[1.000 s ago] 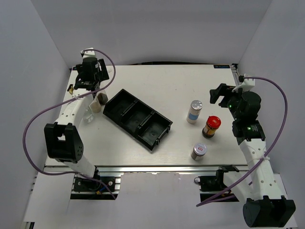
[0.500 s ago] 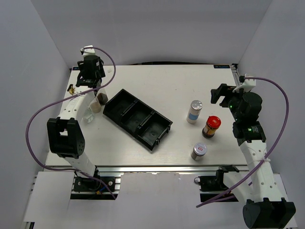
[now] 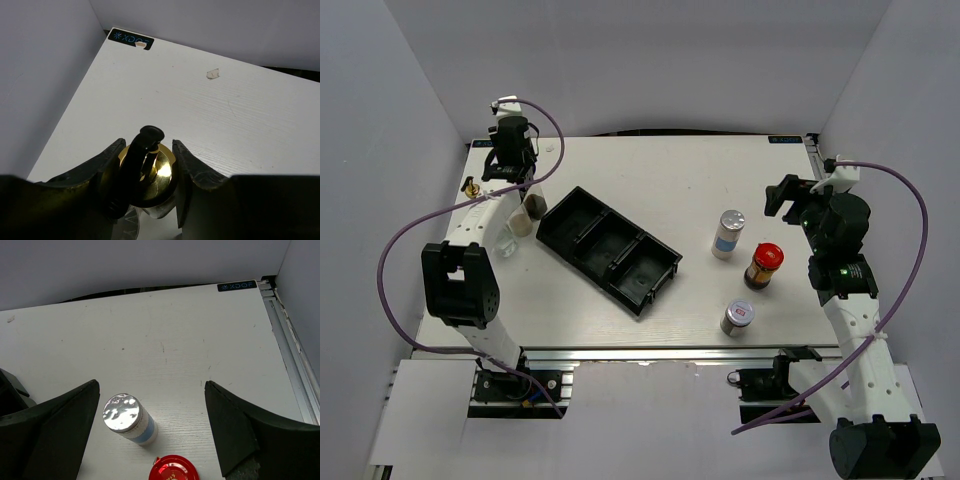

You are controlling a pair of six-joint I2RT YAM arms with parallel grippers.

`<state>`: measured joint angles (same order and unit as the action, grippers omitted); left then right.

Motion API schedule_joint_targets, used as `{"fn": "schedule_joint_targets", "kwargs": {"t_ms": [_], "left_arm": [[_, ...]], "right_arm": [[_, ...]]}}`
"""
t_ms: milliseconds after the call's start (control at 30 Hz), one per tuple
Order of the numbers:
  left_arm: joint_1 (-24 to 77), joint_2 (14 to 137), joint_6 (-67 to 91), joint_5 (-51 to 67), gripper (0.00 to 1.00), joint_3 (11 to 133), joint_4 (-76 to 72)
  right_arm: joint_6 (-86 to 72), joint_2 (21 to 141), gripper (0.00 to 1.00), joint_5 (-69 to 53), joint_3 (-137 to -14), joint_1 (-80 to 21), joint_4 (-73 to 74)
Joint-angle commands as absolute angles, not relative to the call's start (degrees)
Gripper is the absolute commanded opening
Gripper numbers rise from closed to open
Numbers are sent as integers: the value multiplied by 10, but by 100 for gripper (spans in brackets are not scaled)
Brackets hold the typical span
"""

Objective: Organize the condiment bottles

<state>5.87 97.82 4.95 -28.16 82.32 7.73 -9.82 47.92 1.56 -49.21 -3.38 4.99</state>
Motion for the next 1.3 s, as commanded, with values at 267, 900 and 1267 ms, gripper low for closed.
{"fn": "schedule_joint_targets", "kwargs": {"t_ms": [267, 900, 1267], "left_arm": [[68, 921, 48, -247, 0, 915, 70], [168, 846, 33, -202, 0, 1009, 152], [195, 809, 65, -211, 0, 902, 145]], "right_arm": [[-91, 450, 89, 20, -483, -33, 28], [-91, 446, 89, 21, -478, -33, 34], [-91, 455, 89, 20, -478, -33, 37]]}}
